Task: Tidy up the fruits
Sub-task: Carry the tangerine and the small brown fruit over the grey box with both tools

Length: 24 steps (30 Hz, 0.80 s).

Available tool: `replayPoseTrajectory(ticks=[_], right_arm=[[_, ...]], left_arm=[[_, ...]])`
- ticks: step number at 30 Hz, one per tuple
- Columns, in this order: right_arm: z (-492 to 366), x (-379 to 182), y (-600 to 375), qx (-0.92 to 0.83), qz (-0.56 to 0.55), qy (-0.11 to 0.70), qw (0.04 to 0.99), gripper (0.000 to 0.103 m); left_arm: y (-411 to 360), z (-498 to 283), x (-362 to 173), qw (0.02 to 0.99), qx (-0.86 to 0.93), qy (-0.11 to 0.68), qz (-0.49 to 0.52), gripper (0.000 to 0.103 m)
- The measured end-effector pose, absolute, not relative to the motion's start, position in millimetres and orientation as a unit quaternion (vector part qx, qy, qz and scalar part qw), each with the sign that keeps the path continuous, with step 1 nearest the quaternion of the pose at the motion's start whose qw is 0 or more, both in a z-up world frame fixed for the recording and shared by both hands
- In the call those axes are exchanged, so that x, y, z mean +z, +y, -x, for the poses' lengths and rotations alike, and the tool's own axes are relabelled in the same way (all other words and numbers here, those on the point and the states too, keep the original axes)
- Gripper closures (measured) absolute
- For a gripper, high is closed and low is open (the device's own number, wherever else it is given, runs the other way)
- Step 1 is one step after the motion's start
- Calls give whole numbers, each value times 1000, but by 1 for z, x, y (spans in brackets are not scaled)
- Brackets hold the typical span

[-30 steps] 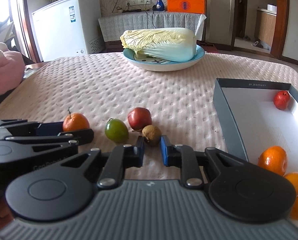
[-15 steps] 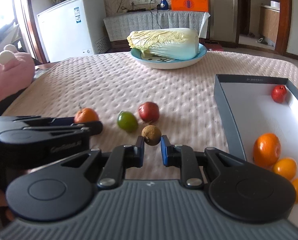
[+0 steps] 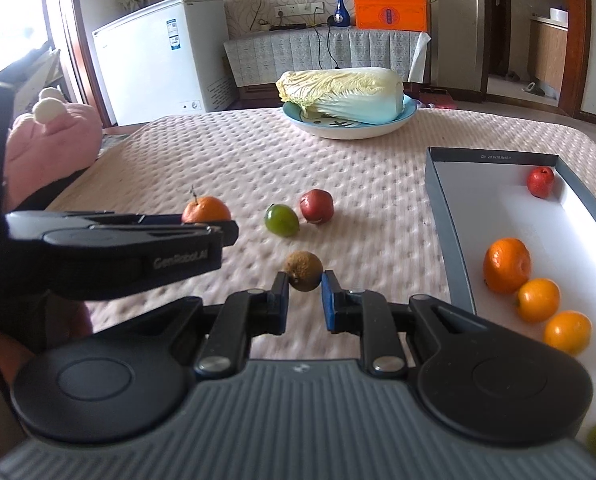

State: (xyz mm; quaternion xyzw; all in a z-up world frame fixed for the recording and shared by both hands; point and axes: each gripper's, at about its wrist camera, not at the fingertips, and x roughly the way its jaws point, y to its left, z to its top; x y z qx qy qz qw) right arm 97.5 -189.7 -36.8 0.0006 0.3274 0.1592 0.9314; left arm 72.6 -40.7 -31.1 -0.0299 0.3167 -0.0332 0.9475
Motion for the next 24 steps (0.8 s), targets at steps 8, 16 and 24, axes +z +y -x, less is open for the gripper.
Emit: replayPoseTrajectory(ticks=[8,16,24], right_arm=[[-64,-24,-202,168,2,313,935,82],[-37,-15,-216,173,3,305,936,82],[-23,-10,-231,168,0,304,938,82]], left_arm=[[-48,-54,-22,948,-22,315,32,62],[-68,-33,-12,950,-28,308,28,62],[-94,-11,-2,952,-41,301,25,62]])
